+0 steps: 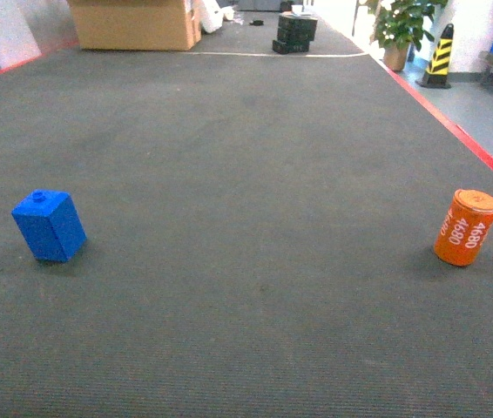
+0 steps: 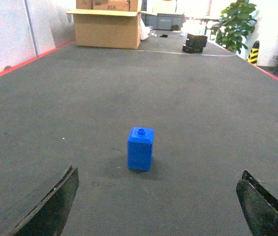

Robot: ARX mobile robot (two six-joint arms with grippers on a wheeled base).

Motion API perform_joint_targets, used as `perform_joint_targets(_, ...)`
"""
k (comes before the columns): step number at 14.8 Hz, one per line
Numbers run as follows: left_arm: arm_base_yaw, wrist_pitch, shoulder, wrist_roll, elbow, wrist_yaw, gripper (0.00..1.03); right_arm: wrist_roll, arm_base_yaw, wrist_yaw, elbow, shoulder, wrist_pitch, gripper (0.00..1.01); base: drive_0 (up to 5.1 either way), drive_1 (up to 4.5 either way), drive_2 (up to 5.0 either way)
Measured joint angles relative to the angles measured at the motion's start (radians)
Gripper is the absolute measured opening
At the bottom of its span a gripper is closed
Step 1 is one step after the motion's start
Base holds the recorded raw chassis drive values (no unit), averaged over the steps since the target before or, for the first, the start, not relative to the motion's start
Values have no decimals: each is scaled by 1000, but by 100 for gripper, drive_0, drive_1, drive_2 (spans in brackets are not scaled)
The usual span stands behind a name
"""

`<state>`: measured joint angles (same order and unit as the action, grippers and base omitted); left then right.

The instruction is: Sort blue parts and orange caps into right shelf containers

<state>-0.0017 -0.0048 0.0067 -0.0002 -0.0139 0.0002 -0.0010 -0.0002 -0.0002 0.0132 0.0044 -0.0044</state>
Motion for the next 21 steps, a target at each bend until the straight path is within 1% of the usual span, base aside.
perform_joint_targets(21,0,0,0,0,0,0,98,0,0,0,0,0,0,98,0,0,0)
